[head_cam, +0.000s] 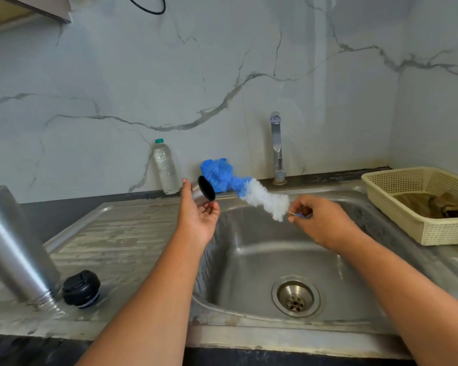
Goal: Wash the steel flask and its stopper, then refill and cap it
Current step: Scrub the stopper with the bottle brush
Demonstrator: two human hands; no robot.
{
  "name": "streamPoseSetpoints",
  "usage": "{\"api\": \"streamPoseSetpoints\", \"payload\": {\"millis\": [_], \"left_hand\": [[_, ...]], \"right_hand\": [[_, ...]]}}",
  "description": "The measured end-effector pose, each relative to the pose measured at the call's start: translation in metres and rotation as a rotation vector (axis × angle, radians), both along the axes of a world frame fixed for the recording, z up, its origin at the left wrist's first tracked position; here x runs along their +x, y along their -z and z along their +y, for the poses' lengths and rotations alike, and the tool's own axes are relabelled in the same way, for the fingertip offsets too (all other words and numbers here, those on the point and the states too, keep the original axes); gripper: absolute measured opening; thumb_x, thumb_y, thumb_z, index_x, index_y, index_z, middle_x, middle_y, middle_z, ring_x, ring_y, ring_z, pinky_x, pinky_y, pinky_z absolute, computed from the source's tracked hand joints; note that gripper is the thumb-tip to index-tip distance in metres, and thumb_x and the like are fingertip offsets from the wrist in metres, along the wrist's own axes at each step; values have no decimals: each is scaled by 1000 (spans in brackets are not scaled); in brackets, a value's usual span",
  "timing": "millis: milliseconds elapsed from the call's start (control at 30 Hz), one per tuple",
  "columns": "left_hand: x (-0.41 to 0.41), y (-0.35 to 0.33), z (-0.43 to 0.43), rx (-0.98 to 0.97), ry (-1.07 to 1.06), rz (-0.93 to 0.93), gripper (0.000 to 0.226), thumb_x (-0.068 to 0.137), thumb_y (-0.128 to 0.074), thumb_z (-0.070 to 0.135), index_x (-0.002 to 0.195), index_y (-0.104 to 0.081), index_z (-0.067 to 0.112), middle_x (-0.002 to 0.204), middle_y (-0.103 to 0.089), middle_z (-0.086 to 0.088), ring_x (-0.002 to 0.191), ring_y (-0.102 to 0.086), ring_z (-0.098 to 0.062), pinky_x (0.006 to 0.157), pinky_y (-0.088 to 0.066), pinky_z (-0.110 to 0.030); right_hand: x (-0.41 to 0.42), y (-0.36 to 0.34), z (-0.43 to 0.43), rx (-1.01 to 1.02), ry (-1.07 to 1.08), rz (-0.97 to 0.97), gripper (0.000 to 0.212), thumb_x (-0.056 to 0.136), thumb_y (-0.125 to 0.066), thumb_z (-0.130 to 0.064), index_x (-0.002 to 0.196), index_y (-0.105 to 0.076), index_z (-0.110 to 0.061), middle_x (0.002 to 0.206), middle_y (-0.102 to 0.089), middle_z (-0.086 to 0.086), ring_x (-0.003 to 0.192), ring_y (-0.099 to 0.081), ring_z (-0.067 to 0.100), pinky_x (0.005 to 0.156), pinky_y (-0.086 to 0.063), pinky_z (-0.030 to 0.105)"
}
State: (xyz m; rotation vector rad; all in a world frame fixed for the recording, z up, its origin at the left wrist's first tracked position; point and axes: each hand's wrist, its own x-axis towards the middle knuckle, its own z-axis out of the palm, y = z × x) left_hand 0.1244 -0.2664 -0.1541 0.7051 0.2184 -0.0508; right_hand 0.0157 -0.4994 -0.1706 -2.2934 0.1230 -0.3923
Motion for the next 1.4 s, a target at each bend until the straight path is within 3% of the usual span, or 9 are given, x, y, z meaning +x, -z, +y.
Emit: {"api": "streamPoseSetpoints", "payload": {"millis": [100, 367, 667, 733, 833, 1033, 1133, 1267, 1400], "left_hand": [[3, 0, 4, 1, -1, -1, 72, 83, -77, 62, 125, -60, 5, 106, -59, -11, 85, -57, -17, 65, -55, -24], [5, 4, 1, 122, 35, -48, 74, 84, -77, 60, 134, -57, 10, 115, -71, -17, 100, -72, -24, 80, -58, -31], [8, 8, -2, 264, 87, -170, 48, 88, -78, 47, 121, -63, 16, 118, -73, -17, 102, -73, -24, 85, -60, -36], [10, 9, -4, 267, 97, -170, 48, 88, -79, 43, 120, -64, 12, 124, -73, -18, 106, -74, -27, 97, -59, -42], [10, 8, -3, 205, 133, -173, 39, 86, -80, 45, 93, -62, 11, 120, -75, -17, 107, -75, -30, 105, -55, -49], [5, 6, -3, 177, 147, -191, 39, 88, -78, 46, 96, -62, 11, 132, -67, -24, 121, -68, -33, 112, -49, -49], [4, 5, -5, 153, 134, -218, 36, 90, -77, 43, 96, -63, 11, 132, -67, -26, 118, -70, -33, 100, -58, -47], [6, 0, -7, 128, 50, -247, 35, 90, -78, 40, 96, -62, 9, 129, -68, -27, 111, -73, -32, 83, -64, -43], [3, 0, -5, 50, 75, -230, 28, 91, -79, 28, 98, -59, 10, 130, -68, -27, 113, -72, -34, 100, -58, -51]], "right_hand": [[-1, 1, 0, -46, -9, 25, 13, 93, -74, -26, 86, -66, -34, 93, -67, -6, 85, -62, 9, 77, -53, 29], [-1, 2, 1, -121, -15, 11, 11, 97, -70, -28, 87, -69, -34, 92, -67, -11, 86, -61, 6, 74, -50, 26], [-5, -2, 1, -134, -83, -12, 9, 99, -65, -31, 92, -71, -34, 88, -69, -13, 83, -64, 5, 77, -55, 27], [-7, -4, 3, -131, -117, 8, 11, 100, -63, -32, 91, -70, -33, 85, -69, -13, 79, -64, 5, 74, -54, 25], [-7, -8, 4, -69, -151, 47, 17, 101, -61, -35, 88, -70, -31, 80, -70, -10, 67, -60, 4, 68, -50, 24], [-14, -10, 5, 451, -307, 246, 28, 106, -55, -28, 101, -71, -6, 67, -55, -3, 48, -38, 6, 44, -26, 18], [-15, -11, 4, 560, -333, 312, 28, 104, -58, -28, 105, -70, -3, 70, -61, -1, 49, -40, 5, 43, -25, 17], [-9, -7, 10, 505, -266, 207, 23, 96, -71, -27, 107, -68, -7, 90, -74, 5, 68, -64, 9, 54, -46, 21], [-4, 1, 9, -29, -120, 93, 21, 86, -81, -27, 99, -65, -27, 98, -65, -8, 87, -64, 7, 75, -54, 21]]}}
